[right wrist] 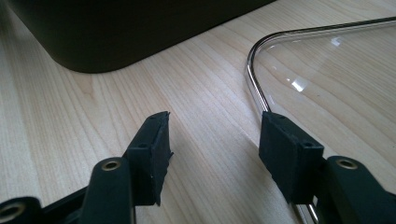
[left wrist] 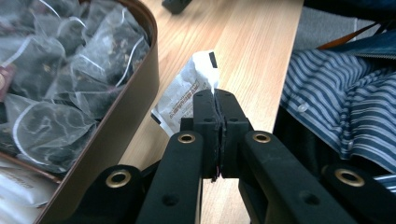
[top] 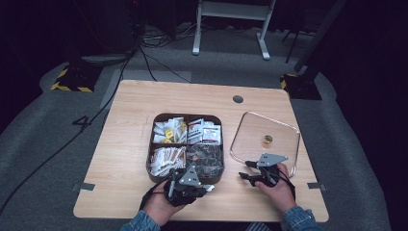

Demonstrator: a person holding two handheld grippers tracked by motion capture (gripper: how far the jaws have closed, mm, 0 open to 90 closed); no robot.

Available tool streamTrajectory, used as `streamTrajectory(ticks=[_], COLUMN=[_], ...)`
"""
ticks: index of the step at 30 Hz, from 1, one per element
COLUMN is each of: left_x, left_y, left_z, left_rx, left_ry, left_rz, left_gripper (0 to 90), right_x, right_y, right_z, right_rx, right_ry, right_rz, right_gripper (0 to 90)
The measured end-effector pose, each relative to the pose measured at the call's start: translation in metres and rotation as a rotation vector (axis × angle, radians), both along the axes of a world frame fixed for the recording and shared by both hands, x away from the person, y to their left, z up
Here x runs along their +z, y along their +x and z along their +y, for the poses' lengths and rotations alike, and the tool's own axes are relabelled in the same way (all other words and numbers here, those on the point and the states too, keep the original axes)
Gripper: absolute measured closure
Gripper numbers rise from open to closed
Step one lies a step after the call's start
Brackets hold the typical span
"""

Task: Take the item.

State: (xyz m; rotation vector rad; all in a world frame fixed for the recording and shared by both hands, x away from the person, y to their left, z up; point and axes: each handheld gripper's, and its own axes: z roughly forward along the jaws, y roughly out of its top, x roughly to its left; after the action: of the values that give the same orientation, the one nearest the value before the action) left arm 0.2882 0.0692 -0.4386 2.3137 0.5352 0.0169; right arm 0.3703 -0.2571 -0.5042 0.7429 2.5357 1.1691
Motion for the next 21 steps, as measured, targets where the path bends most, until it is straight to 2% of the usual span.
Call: streamTrajectory(ticks=[6,10,11,13,15,19,21], left_x=[-0.009,-0.013,-0.014,-0.016,-0.016,-0.012,-0.01], left_y=[0.001,0.001,0.001,0.003,0.005,0.008,0.009], left_z=[-0.011,-0.017,-0.018,-0.018,-0.016,-0.009,-0.006], left_rx=[-0.011,-0.031,-0.035,-0.041,-0.03,-0.024,-0.023], left_ry=[0.07,0.09,0.086,0.078,0.046,-0.029,-0.046], left_rz=[0.01,0.022,0.035,0.065,0.083,0.112,0.11], left_gripper=[88.2,87.5,85.1,73.2,64.7,58.6,57.7], right_x=[0.0,0.0,0.0,0.0,0.0,0.0,0.0], right_y=[-0.001,-0.001,-0.001,-0.001,-0.001,-0.002,-0.002], right_z=[0.0,0.0,0.0,0.0,0.0,0.0,0.0], right_rx=[-0.003,-0.005,-0.005,-0.005,-0.006,-0.005,-0.005], right_ry=[-0.001,-0.003,-0.003,-0.003,-0.002,-0.002,-0.001], right_rz=[-0.001,-0.003,-0.004,-0.003,-0.004,-0.003,-0.003], right_gripper=[43.5,43.5,43.5,43.5,43.5,43.5,43.5])
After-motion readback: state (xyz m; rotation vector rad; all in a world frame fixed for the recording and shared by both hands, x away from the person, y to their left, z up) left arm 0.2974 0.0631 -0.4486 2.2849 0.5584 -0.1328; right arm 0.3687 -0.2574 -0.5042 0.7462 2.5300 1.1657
